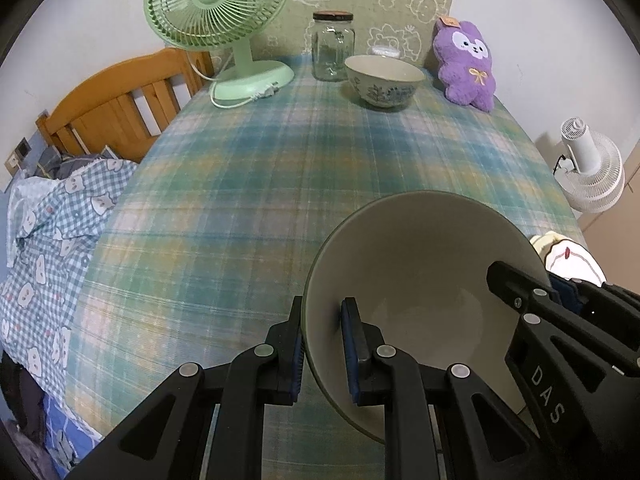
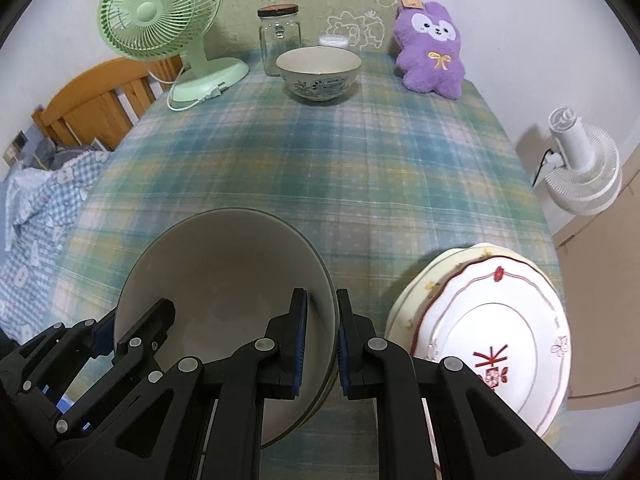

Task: Organize plates and bowls
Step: 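Lower the second bowl into the first grey bowl and open both grippers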

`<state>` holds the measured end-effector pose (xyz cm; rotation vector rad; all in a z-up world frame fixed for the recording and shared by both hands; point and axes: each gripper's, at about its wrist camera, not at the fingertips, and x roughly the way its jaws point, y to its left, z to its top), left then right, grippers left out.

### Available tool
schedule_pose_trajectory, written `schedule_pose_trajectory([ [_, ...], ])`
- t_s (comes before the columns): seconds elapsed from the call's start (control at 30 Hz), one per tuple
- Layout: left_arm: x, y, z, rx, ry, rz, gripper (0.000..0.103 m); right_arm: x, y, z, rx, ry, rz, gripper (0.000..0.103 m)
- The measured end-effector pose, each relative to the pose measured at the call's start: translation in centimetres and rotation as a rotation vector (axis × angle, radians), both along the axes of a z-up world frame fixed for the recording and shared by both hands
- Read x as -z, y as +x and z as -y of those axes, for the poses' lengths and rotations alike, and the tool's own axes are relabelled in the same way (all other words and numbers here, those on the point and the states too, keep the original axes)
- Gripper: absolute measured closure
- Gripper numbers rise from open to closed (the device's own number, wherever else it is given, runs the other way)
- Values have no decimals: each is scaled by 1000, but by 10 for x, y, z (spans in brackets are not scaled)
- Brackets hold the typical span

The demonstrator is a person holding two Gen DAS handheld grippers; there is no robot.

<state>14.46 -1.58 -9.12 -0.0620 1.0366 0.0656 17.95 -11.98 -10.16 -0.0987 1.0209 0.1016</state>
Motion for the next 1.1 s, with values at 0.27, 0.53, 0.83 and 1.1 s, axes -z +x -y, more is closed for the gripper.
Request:
schedule_pose_trajectory([
  [0.27,3,-1,5,16,3,6,89,6,0,4,30,-21,-11,86],
  [0.53,5,-1,7,26,-16,2,73,7,3,3,23,-19,-22,84],
  [0.83,-12,-1,6,8,-17,13,37,-7,1,22,63,41,-29,31],
  [1.1,-55,-4,7,-30,1,83,29,-49,-4,32,46,81,40,30],
])
